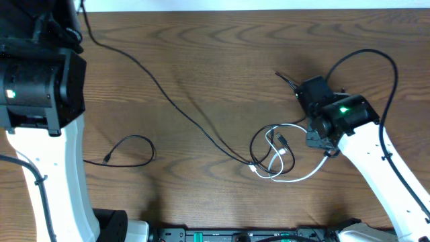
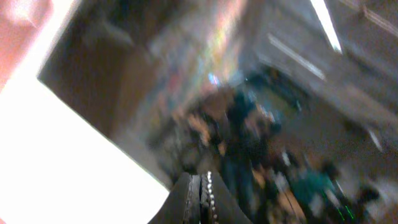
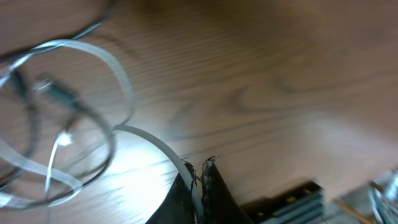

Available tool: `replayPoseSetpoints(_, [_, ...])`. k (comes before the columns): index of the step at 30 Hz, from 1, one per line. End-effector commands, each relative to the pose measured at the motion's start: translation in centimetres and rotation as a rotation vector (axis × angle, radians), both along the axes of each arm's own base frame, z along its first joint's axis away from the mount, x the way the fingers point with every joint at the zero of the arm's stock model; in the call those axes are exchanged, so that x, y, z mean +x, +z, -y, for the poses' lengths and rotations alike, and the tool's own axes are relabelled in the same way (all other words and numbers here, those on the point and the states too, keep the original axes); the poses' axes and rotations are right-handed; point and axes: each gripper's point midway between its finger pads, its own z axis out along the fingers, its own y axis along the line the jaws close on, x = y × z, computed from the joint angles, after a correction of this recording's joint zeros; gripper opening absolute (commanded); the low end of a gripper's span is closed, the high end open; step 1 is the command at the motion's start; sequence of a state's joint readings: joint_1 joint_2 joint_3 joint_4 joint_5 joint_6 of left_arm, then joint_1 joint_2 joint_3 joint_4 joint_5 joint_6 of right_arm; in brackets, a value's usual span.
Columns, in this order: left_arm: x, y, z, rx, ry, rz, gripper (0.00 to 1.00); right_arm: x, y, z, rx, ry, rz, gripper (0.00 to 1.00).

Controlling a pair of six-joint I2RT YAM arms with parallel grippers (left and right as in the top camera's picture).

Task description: Untangle cables

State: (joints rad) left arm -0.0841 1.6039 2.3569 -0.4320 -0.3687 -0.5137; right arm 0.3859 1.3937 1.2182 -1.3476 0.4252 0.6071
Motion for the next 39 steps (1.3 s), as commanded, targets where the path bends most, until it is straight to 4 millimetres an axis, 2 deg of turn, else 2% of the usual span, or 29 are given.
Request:
replayPoseSetpoints(1, [-2.2, 2.1, -4.0, 0.054, 0.210, 0.051, 0.07, 0.4, 1.2, 2.8, -0.113, -0.102, 0.076, 0.01])
replayPoseSetpoints(6, [-4.5, 5.4, -6.9, 0.048, 0.298, 0.208, 0.07, -0.4, 0.5, 4.9, -0.171, -0.200, 0.081, 0.01])
replayPoseSetpoints(9, [-5.7, 6.5, -8.6, 0.056, 0.354, 0.263, 0.08, -1.1, -0.3, 6.5, -0.211, -0.286, 0.087, 0.01])
replayPoseSetpoints(11, [-6.0, 6.3, -9.6, 0.081, 0.390, 0.239, 0.07, -1.5, -1.1, 7.1, -0.214, -0.310, 0.072, 0.01])
replayPoseSetpoints(13, [-5.5, 5.3, -10.1, 0.093, 0.404, 0.181, 0.08, -1.6, -2.2, 7.1, -0.180, -0.333, 0.062, 0.01])
replayPoseSetpoints(14, [-5.0, 4.5, -10.3, 0.095, 0.405, 0.143, 0.08, -1.6, -2.7, 6.8, -0.151, -0.339, 0.058, 0.02])
replayPoseSetpoints(16, [-4.1, 3.4, -10.4, 0.099, 0.403, 0.092, 0.07, -1.2, -3.6, 5.6, -0.075, -0.314, 0.045, 0.11])
replayPoseSetpoints(19, [-1.9, 1.7, -10.3, 0.110, 0.376, 0.034, 0.08, 0.3, -4.8, 2.1, 0.100, -0.160, 0.013, 0.39])
replayPoseSetpoints(21, [1.0, 0.0, -9.4, 0.138, 0.293, -0.017, 0.08, 1.5, -5.3, -1.4, 0.258, -0.002, -0.002, 0.47])
replayPoseSetpoints(24, [3.5, -1.6, -8.6, 0.159, 0.219, -0.061, 0.07, 2.0, -5.3, -3.8, 0.373, 0.090, -0.003, 0.59])
replayPoseSetpoints(25, [4.1, -2.0, -8.5, 0.161, 0.206, -0.073, 0.08, 2.1, -5.3, -4.2, 0.395, 0.107, -0.004, 0.67])
replayPoseSetpoints(27, [5.3, -3.3, -8.6, 0.161, 0.201, -0.110, 0.07, 2.0, -5.3, -5.0, 0.432, 0.129, -0.012, 0.92])
replayPoseSetpoints(28, [5.8, -3.9, -8.6, 0.160, 0.199, -0.128, 0.07, 1.9, -5.3, -5.1, 0.439, 0.129, -0.015, 0.99])
replayPoseSetpoints(33, [9.0, -8.0, -8.5, 0.163, 0.156, -0.241, 0.08, 1.9, -5.3, -5.2, 0.445, 0.130, -0.018, 0.99])
replayPoseSetpoints(39, [14.2, -13.2, -5.4, 0.184, -0.081, -0.337, 0.08, 1.7, -5.2, -6.0, 0.490, 0.138, -0.028, 0.99])
